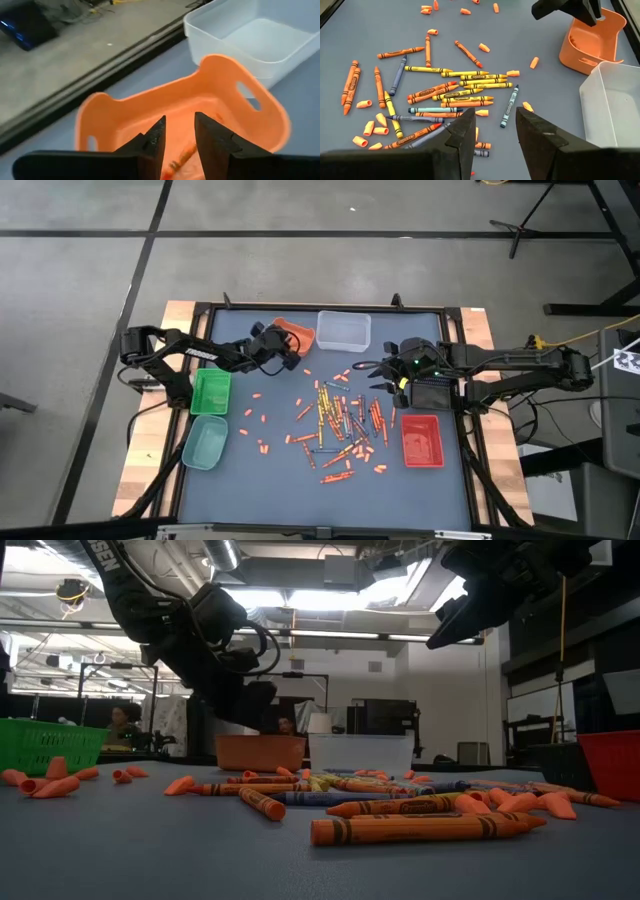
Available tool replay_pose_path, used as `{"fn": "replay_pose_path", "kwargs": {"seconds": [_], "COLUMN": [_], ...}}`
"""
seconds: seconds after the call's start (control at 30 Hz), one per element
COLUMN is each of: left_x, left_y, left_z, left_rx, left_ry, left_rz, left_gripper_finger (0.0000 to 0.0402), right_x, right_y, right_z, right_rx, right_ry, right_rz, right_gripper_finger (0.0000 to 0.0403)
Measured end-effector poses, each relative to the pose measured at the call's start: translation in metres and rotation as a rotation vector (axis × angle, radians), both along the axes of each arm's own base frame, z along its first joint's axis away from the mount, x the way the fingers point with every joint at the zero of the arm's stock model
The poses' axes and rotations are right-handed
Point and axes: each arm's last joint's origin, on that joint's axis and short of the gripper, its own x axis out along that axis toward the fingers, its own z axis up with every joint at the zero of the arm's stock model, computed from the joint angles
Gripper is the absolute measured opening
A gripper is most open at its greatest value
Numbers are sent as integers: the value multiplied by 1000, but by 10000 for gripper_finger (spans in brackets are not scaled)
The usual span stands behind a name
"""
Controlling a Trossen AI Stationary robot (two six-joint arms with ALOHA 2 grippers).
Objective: Sort crayons
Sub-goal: Put the red crayon into the orange bin
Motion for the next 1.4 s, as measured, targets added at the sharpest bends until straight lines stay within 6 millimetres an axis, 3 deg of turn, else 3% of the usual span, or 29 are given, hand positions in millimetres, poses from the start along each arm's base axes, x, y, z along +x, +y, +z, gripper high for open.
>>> {"fn": "replay_pose_path", "kwargs": {"seconds": [0.3,0.53,1.0,1.4], "left_x": [5,13,25,22], "left_y": [-7,-28,-89,-151], "left_z": [-1,-2,-1,-1], "left_rx": [-175,-214,-248,-293], "left_ry": [-112,-114,-116,-121], "left_rz": [-132,-257,-460,-614], "left_gripper_finger": [88,88,88,88], "right_x": [0,0,0,0], "right_y": [0,0,0,0], "right_z": [0,0,0,0], "right_rx": [0,0,0,0], "right_ry": [1,1,1,1], "right_rz": [0,0,0,0], "right_gripper_finger": [138,138,138,138]}}
